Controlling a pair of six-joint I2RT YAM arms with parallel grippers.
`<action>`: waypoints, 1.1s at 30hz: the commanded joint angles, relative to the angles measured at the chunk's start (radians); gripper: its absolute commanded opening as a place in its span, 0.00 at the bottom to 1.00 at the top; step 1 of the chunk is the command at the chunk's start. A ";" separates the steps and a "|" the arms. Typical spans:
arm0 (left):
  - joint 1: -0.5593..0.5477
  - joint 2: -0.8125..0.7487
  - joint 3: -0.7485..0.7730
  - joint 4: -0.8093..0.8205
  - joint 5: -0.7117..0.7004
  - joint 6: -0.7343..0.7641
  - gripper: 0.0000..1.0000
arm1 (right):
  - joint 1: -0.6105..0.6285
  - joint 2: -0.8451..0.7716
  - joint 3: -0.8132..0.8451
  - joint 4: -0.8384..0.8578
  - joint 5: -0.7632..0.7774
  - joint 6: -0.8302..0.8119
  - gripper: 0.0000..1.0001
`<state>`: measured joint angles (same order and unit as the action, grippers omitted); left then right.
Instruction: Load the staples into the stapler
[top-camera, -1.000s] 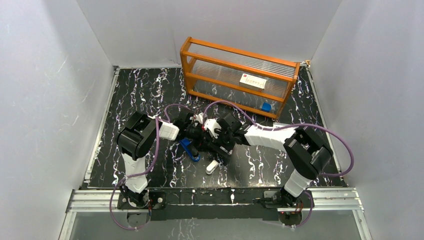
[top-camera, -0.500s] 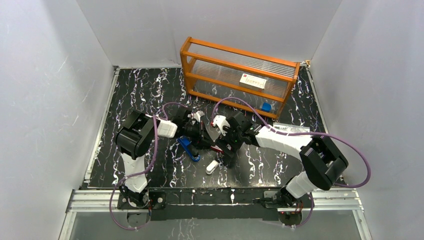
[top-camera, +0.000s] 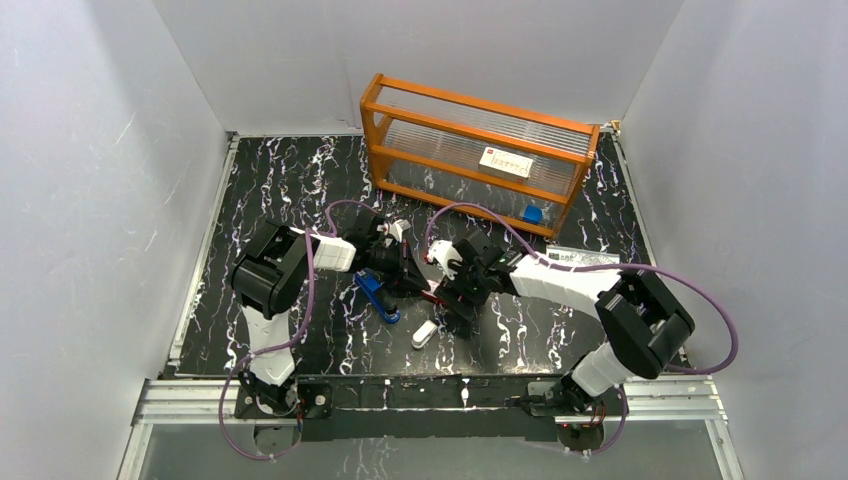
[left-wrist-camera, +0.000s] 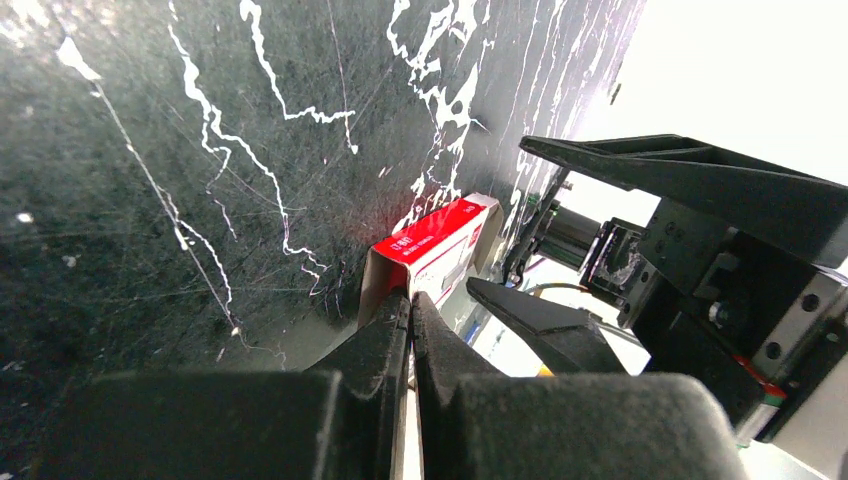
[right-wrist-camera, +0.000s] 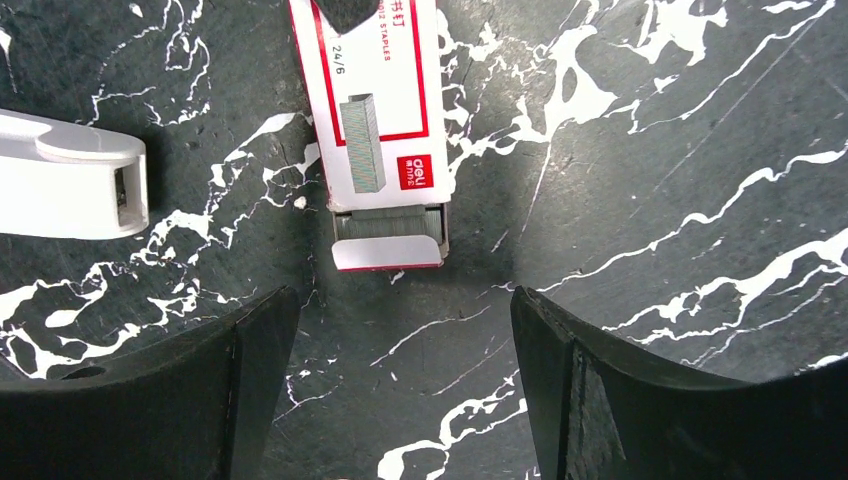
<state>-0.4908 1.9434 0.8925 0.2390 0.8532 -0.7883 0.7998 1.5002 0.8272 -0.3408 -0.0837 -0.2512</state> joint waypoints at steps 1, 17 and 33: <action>0.009 -0.002 0.008 -0.017 -0.013 0.017 0.00 | 0.002 0.032 -0.004 0.041 -0.019 -0.007 0.85; 0.010 -0.002 0.035 -0.095 -0.035 0.052 0.09 | 0.042 0.102 0.000 0.072 0.048 -0.018 0.63; 0.038 -0.001 0.065 -0.127 0.004 0.083 0.04 | 0.042 0.134 0.027 0.046 0.075 -0.012 0.44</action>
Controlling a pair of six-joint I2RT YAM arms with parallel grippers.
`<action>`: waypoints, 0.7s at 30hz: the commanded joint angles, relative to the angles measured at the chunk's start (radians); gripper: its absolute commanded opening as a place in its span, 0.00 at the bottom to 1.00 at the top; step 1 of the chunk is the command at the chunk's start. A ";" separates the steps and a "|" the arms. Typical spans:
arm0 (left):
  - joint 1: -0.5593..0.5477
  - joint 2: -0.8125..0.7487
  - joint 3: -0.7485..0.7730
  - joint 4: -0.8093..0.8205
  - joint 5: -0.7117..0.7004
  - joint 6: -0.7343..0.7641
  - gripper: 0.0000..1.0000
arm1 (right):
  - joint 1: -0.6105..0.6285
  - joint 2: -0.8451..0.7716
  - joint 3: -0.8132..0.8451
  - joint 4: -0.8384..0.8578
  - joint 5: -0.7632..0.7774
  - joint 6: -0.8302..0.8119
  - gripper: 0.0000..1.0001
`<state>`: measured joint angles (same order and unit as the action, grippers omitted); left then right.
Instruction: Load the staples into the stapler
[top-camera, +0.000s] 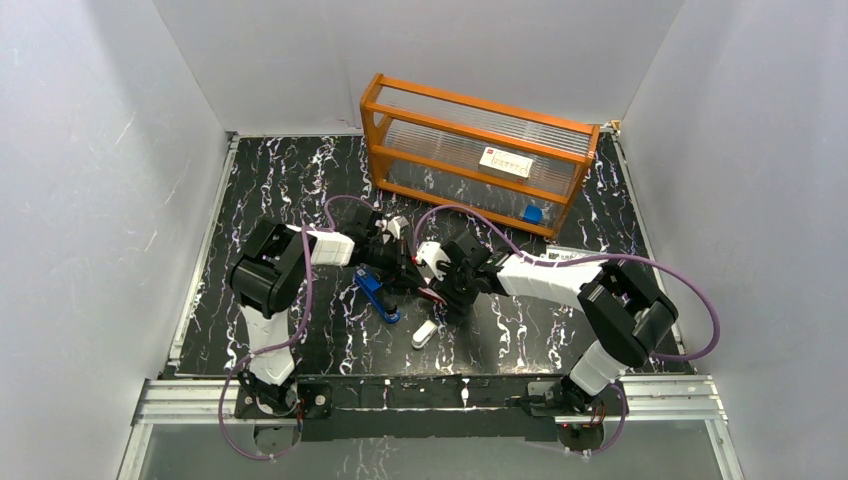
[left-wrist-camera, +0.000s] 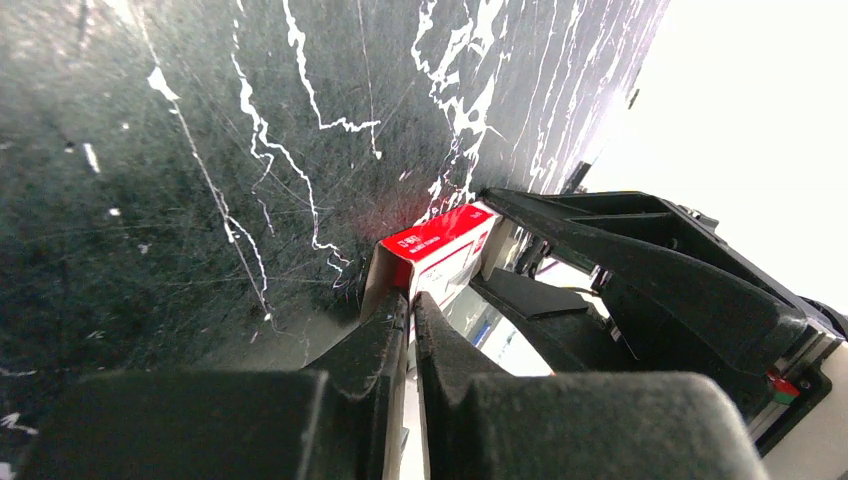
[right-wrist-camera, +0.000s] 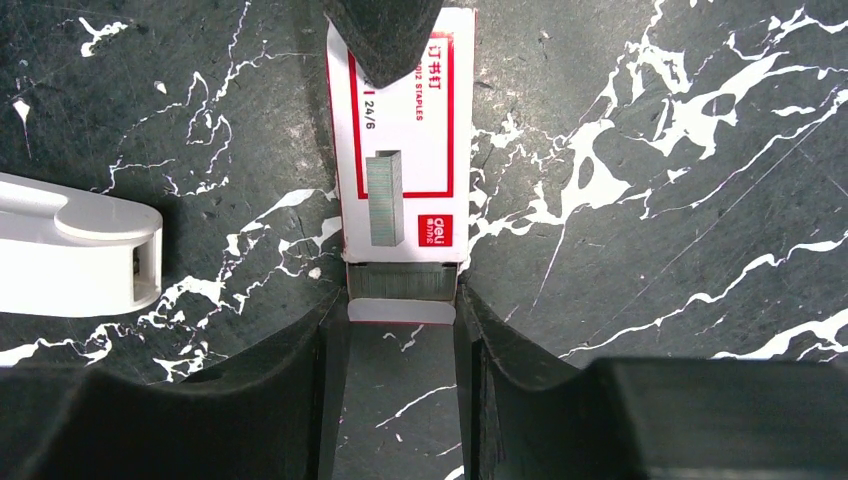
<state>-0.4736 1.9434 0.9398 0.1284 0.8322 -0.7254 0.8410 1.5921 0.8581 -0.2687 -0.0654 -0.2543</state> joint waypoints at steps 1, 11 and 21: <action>0.026 -0.002 0.017 -0.013 0.030 0.019 0.04 | 0.001 0.042 -0.003 -0.028 0.056 -0.009 0.44; 0.071 -0.002 0.021 -0.017 0.091 0.033 0.01 | 0.001 0.036 -0.002 -0.041 0.050 -0.011 0.43; 0.110 0.022 0.085 -0.222 0.172 0.224 0.02 | 0.001 0.017 0.005 -0.064 0.047 -0.020 0.43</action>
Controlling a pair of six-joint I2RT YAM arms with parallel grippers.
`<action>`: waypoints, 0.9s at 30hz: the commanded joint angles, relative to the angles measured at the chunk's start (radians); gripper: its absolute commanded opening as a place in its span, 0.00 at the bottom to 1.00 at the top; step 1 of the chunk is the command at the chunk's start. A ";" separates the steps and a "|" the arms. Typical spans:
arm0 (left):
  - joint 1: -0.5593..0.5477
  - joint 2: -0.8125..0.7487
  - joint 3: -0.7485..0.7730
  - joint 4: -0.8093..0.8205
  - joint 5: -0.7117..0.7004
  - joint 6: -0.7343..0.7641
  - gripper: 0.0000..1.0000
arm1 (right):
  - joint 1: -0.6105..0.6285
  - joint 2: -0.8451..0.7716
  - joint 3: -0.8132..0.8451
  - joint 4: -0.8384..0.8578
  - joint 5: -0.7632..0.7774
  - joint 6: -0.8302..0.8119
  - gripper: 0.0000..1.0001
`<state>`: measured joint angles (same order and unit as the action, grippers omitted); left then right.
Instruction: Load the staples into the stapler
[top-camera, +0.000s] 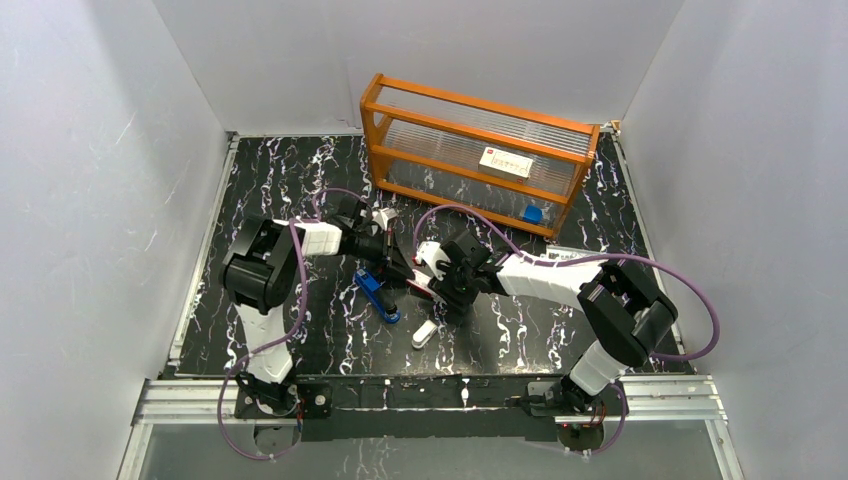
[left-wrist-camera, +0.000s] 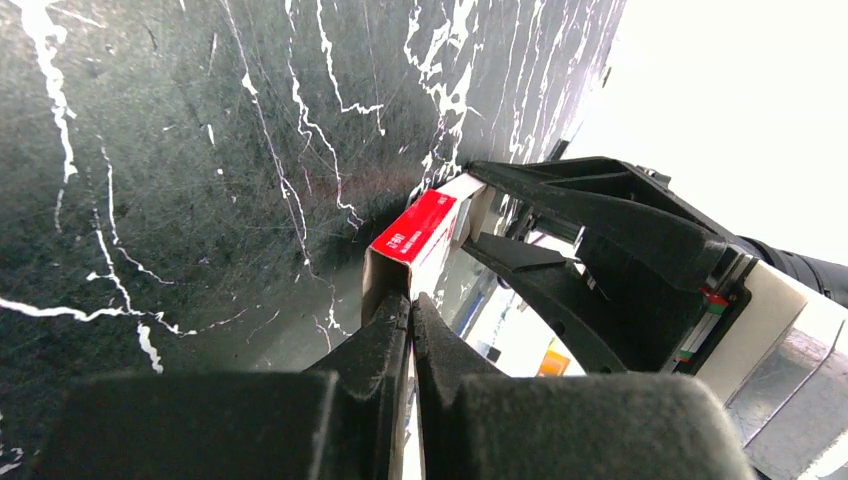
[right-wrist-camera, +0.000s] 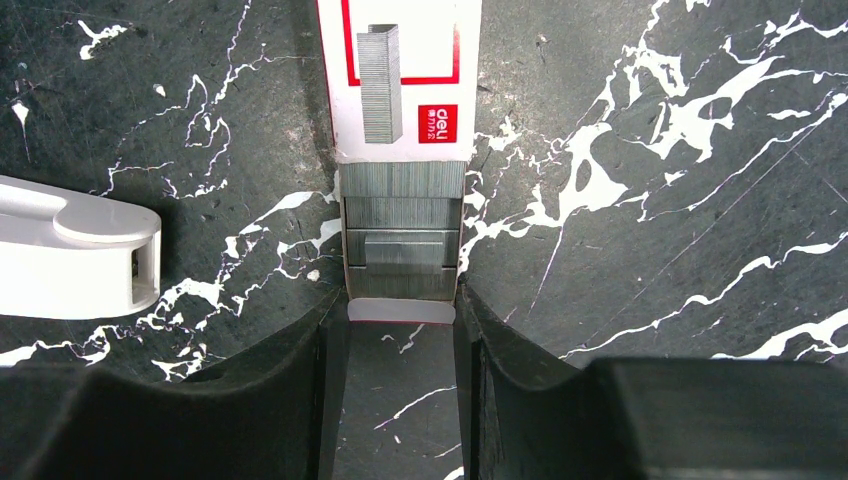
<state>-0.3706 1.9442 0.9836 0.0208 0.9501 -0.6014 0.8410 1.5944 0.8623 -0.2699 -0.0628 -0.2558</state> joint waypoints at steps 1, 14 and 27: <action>0.015 0.030 0.052 -0.135 0.057 0.114 0.03 | 0.000 0.013 0.001 -0.065 0.048 -0.019 0.43; 0.119 0.088 0.225 -0.368 0.050 0.309 0.04 | -0.009 0.004 0.017 -0.106 0.088 -0.060 0.47; 0.190 0.113 0.318 -0.421 -0.074 0.315 0.29 | -0.019 -0.010 0.055 -0.109 0.117 -0.016 0.82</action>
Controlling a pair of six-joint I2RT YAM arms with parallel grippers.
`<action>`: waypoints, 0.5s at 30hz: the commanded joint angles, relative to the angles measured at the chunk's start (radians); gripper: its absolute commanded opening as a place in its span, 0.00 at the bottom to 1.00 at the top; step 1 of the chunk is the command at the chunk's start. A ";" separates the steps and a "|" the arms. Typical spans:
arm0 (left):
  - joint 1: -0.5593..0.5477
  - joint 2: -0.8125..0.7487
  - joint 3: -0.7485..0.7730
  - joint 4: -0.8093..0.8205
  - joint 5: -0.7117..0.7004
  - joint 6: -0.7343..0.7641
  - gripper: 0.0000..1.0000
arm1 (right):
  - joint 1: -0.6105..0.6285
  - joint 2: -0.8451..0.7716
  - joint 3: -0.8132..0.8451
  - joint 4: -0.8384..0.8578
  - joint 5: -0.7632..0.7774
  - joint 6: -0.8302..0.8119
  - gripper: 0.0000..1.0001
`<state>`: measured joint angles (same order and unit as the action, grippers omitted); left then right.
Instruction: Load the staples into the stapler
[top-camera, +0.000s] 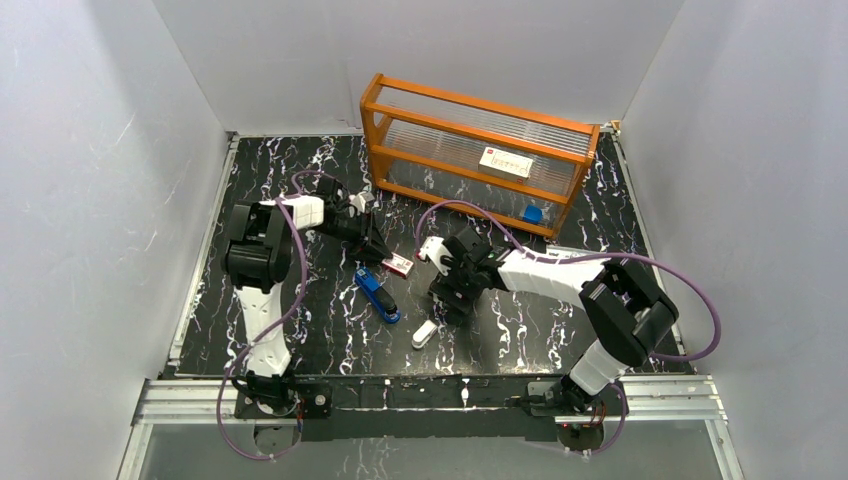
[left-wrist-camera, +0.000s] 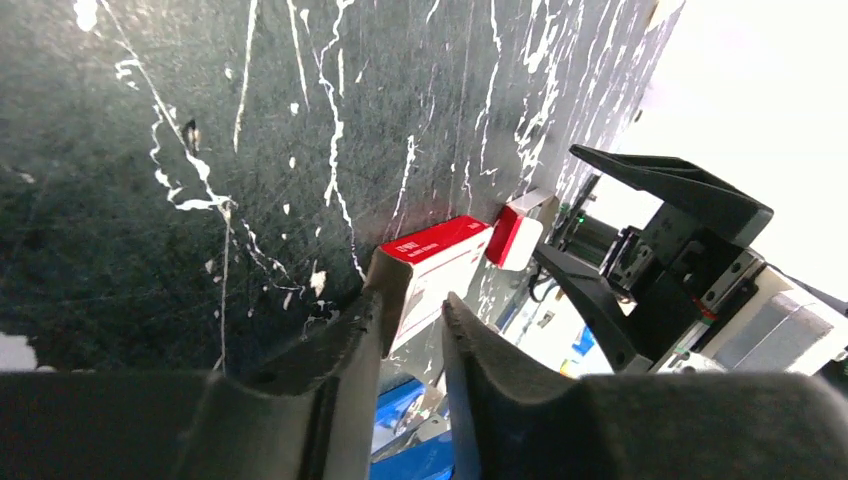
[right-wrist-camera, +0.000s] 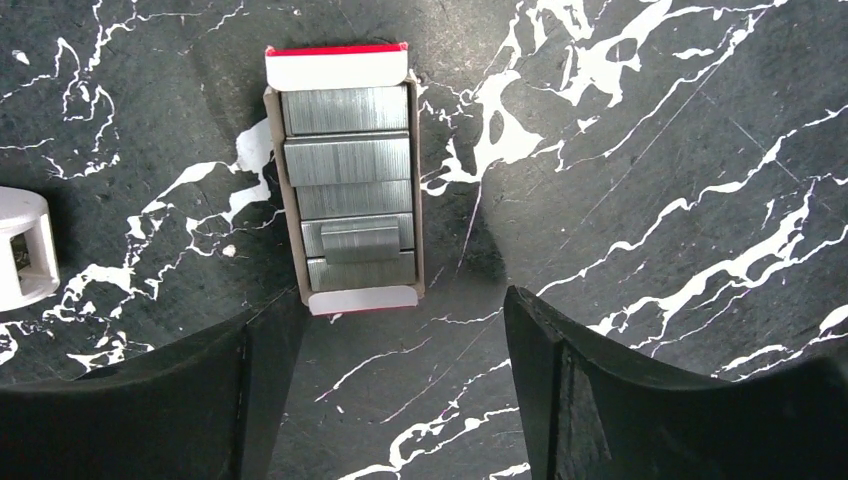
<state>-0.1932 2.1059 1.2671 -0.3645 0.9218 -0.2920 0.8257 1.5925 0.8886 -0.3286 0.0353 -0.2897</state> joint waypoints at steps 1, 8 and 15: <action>0.014 -0.066 0.036 -0.037 -0.065 0.006 0.37 | -0.004 -0.025 0.035 -0.049 0.012 0.028 0.84; 0.050 -0.247 0.055 -0.089 -0.293 0.035 0.65 | -0.008 -0.108 0.199 -0.123 0.030 0.199 0.87; 0.075 -0.495 -0.044 -0.104 -0.584 -0.023 0.70 | 0.007 -0.182 0.186 -0.091 0.010 0.425 0.87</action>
<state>-0.1284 1.7824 1.2770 -0.4263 0.5739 -0.2943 0.8238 1.4582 1.0660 -0.4286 0.0528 -0.0391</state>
